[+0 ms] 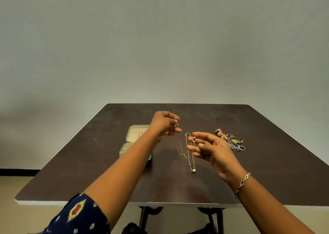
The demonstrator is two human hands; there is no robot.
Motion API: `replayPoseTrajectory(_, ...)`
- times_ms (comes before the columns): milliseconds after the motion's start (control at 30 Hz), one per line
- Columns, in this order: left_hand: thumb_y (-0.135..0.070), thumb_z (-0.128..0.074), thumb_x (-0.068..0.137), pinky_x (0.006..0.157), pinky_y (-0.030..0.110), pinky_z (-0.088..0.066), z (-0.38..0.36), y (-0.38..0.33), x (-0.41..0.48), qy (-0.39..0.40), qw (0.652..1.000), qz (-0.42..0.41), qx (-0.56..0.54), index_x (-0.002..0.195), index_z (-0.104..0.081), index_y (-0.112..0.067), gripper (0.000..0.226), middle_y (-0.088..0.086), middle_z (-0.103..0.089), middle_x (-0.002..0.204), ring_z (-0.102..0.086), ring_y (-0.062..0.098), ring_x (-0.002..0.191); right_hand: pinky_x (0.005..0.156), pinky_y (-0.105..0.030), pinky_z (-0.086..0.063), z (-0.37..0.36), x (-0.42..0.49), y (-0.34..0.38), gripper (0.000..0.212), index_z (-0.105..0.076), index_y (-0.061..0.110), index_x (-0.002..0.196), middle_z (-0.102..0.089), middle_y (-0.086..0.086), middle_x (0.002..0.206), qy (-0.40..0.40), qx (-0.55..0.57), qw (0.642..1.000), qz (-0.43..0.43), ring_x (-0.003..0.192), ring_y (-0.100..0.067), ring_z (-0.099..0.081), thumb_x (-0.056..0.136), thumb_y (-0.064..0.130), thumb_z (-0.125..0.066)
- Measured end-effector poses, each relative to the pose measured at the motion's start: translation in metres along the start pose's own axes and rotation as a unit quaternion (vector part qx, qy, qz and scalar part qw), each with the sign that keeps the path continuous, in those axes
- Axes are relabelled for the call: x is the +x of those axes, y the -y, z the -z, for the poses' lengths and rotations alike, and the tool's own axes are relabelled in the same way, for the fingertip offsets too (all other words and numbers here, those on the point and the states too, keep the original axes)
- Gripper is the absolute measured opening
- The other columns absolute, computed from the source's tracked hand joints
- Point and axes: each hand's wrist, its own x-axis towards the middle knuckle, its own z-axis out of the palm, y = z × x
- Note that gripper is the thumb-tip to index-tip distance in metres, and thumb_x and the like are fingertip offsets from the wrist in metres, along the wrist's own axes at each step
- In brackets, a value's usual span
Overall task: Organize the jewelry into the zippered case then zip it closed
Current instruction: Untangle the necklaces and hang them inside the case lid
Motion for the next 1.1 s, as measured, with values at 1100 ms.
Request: replayPoseTrajectory(1100, 0.007, -0.058, 0.083, 0.059, 0.025, -0.053, -0.037, 0.013, -0.023, 0.065, 0.99, 0.028, -0.122, 0.093, -0.054, -0.006, 0.017, 0.009, -0.063, 0.073, -0.063, 0.01, 0.051, 0.054, -0.026, -0.057, 0.004, 0.004, -0.009, 0.055, -0.038, 0.02, 0.132, -0.059, -0.007, 0.116, 0.026, -0.019, 0.999, 0.002, 0.083, -0.02, -0.067, 0.088, -0.013, -0.041)
